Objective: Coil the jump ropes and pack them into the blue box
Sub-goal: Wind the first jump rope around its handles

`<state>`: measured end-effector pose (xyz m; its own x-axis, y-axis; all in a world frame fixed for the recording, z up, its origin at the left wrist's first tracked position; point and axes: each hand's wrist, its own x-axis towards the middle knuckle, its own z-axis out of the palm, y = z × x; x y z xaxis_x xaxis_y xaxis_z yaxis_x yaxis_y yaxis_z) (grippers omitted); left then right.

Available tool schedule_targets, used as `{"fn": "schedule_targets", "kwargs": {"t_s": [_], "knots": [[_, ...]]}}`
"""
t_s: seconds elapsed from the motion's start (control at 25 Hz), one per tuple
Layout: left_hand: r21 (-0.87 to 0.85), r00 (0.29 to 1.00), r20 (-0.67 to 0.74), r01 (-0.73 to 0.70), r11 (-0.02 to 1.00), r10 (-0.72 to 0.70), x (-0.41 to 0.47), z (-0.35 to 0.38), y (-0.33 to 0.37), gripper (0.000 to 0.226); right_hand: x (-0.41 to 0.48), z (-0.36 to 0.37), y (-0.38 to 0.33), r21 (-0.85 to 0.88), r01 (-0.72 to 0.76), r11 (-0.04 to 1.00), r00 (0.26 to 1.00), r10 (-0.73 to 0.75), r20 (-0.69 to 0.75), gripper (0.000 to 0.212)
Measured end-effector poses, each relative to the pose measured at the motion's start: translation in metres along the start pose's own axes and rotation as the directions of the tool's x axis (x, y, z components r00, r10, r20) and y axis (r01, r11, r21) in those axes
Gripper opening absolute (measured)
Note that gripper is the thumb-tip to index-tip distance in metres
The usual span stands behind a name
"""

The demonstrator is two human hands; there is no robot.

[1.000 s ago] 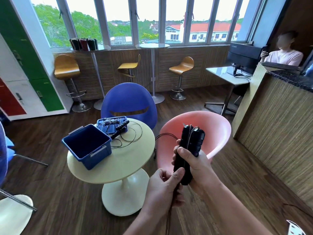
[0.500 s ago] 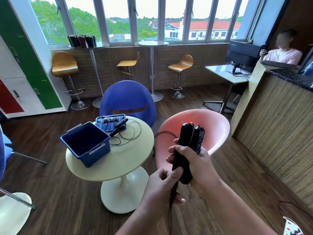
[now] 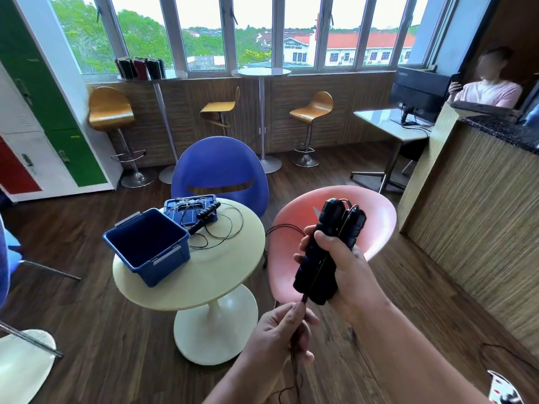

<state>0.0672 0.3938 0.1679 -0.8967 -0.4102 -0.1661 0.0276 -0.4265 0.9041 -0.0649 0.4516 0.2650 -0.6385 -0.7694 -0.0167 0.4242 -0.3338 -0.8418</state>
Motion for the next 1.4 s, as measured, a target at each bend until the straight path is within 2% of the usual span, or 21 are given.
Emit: {"fn": "schedule_targets", "kwargs": {"t_s": [0.28, 0.36, 0.48, 0.6, 0.72, 0.8, 0.88, 0.96, 1.04, 1.12, 1.2, 1.24, 1.32, 1.4], "knots": [[0.107, 0.998, -0.020, -0.049, 0.993, 0.052, -0.002, -0.006, 0.000, 0.048, 0.002, 0.000, 0.005, -0.062, -0.058, 0.996, 0.998, 0.058, 0.002, 0.027], [0.178, 0.998, -0.055, -0.032, 0.983, 0.042, -0.002, -0.008, 0.004, 0.052, 0.005, -0.001, 0.005, -0.070, -0.058, 0.996, 0.998, 0.059, 0.012, 0.023], [0.171, 0.993, -0.092, -0.059, 0.984, 0.075, 0.001, -0.017, 0.026, 0.067, 0.009, -0.004, 0.004, -0.114, -0.077, 0.991, 0.995, 0.084, 0.056, 0.022], [0.132, 0.989, 0.031, -0.148, 0.980, 0.145, 0.008, -0.023, 0.058, 0.067, 0.009, -0.004, 0.006, -0.148, -0.148, 0.978, 0.981, 0.165, 0.105, 0.037], [0.153, 0.986, 0.130, -0.128, 0.980, 0.109, 0.015, -0.019, 0.077, 0.055, 0.011, -0.004, 0.014, -0.164, -0.170, 0.972, 0.972, 0.193, 0.132, 0.046], [0.202, 0.983, 0.165, -0.117, 0.972, 0.084, 0.016, -0.015, 0.076, 0.039, 0.012, -0.004, 0.017, -0.191, -0.185, 0.964, 0.967, 0.214, 0.142, 0.049], [0.250, 0.985, 0.153, -0.117, 0.961, 0.080, 0.016, -0.008, 0.072, 0.028, 0.012, -0.004, 0.018, -0.182, -0.201, 0.962, 0.961, 0.230, 0.152, 0.051], [0.237, 0.990, 0.107, -0.113, 0.965, 0.090, 0.016, -0.004, 0.065, 0.032, 0.010, -0.005, 0.022, -0.197, -0.220, 0.955, 0.956, 0.251, 0.154, 0.051], [0.231, 0.991, 0.080, -0.122, 0.965, 0.106, 0.016, -0.002, 0.064, 0.024, 0.010, -0.005, 0.025, -0.231, -0.221, 0.947, 0.952, 0.261, 0.158, 0.048], [0.256, 0.989, 0.076, -0.145, 0.956, 0.130, 0.015, -0.002, 0.069, 0.012, 0.009, -0.013, 0.028, -0.172, -0.216, 0.961, 0.954, 0.246, 0.174, 0.059], [0.254, 0.985, 0.054, -0.170, 0.952, 0.162, 0.017, -0.004, 0.079, 0.013, 0.004, -0.021, 0.037, -0.113, -0.232, 0.966, 0.926, 0.254, 0.277, 0.080], [0.243, 0.986, 0.010, -0.164, 0.956, 0.166, 0.019, -0.007, 0.085, 0.015, -0.001, -0.023, 0.050, -0.131, -0.274, 0.953, 0.895, 0.303, 0.327, 0.081], [0.301, 0.979, -0.061, -0.168, 0.939, 0.194, 0.025, -0.017, 0.097, 0.015, -0.015, -0.030, 0.077, -0.238, -0.428, 0.872, 0.814, 0.487, 0.317, 0.073], [0.372, 0.977, -0.054, -0.172, 0.912, 0.206, 0.029, -0.031, 0.107, 0.013, -0.024, -0.035, 0.089, -0.334, -0.474, 0.815, 0.749, 0.572, 0.334, 0.048]]}}
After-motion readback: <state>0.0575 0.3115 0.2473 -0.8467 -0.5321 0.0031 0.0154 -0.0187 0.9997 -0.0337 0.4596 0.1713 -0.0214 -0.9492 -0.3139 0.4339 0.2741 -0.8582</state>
